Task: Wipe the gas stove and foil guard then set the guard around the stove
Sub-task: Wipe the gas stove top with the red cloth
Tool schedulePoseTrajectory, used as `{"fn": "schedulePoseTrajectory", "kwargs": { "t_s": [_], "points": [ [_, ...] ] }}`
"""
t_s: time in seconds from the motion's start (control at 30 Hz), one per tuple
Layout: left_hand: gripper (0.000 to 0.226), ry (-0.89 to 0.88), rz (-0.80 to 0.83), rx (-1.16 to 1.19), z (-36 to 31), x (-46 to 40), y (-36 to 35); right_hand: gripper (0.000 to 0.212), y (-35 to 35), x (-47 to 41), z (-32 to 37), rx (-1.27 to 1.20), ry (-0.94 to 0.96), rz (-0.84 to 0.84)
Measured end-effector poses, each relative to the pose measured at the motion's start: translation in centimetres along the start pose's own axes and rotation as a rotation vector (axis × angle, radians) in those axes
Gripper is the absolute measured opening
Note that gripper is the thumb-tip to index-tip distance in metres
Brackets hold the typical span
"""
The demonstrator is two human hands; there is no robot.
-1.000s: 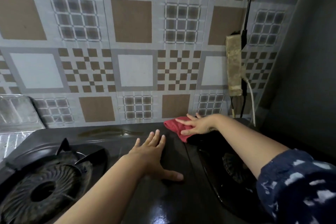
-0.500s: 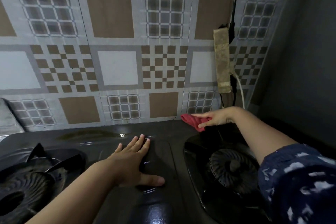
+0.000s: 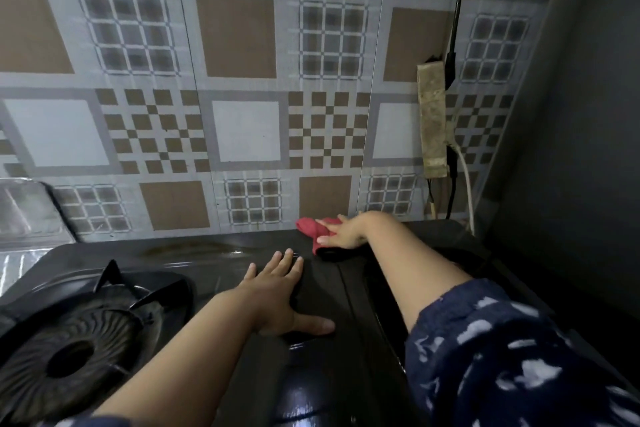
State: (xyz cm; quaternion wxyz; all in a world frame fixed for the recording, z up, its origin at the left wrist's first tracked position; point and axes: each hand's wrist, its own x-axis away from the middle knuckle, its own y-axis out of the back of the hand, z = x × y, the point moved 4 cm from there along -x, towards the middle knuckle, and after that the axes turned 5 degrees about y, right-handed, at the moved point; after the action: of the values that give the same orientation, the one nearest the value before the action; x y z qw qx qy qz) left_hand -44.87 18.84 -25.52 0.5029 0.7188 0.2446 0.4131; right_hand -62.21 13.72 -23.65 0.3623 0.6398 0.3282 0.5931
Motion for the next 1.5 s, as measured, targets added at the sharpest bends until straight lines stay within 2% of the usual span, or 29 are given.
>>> {"fn": "schedulePoseTrajectory", "kwargs": {
  "t_s": [0.13, 0.23, 0.37, 0.57, 0.7, 0.8, 0.9, 0.97, 1.03, 1.13, 1.33, 1.5],
  "points": [
    [0.12, 0.049, -0.043, -0.015, 1.3, 1.1, 1.6, 0.063, -1.4, 0.3, 2.0, -0.027, -0.01, -0.062],
    [0.115, 0.183, -0.105, -0.092, 6.0, 3.1, 3.2, 0.061, -1.8, 1.0, 4.1, -0.043, 0.017, -0.113],
    [0.109, 0.322, -0.066, -0.094, 12.8, 5.5, 3.0, 0.063, -1.9, 0.8, 7.3, -0.089, 0.047, -0.137],
    [0.108, 0.336, -0.059, -0.115, 14.6, 6.0, 2.3, 0.061, -1.0, -0.6, 12.9, -0.144, 0.115, -0.215],
    [0.105, 0.313, -0.092, -0.131, 14.3, 6.3, 2.3, 0.056, -0.5, -2.0, 18.2, -0.13, 0.247, -0.261],
    [0.101, 0.271, -0.217, -0.03, 14.8, 7.4, 3.4, 0.05, 0.2, -2.5, 20.5, -0.167, 0.357, -0.24],
    [0.094, 0.269, -0.368, 0.03, 17.4, 9.1, 5.3, 0.06, 1.6, -2.4, 19.3, -0.093, 0.388, -0.14],
    [0.106, 0.368, -0.318, 0.021, 20.6, 10.0, 5.3, 0.064, 1.9, -2.8, 18.9, -0.092, 0.416, -0.068],
    [0.112, 0.464, -0.2, 0.044, 23.6, 10.6, 4.4, 0.062, 1.6, -3.5, 19.4, -0.107, 0.442, -0.028],
    [0.1, 0.474, -0.096, 0.092, 26.0, 10.8, 3.3, 0.06, 2.0, -4.8, 21.0, -0.044, 0.433, -0.039],
    [0.112, 0.491, -0.105, -0.087, 26.0, 10.8, 3.0, 0.072, 4.1, -6.3, 25.5, 0.01, 0.47, 0.037],
    [0.117, 0.49, -0.119, -0.12, 26.4, 10.6, 2.6, 0.077, 5.0, -7.6, 29.8, 0.078, 0.502, 0.022]
  ]
}}
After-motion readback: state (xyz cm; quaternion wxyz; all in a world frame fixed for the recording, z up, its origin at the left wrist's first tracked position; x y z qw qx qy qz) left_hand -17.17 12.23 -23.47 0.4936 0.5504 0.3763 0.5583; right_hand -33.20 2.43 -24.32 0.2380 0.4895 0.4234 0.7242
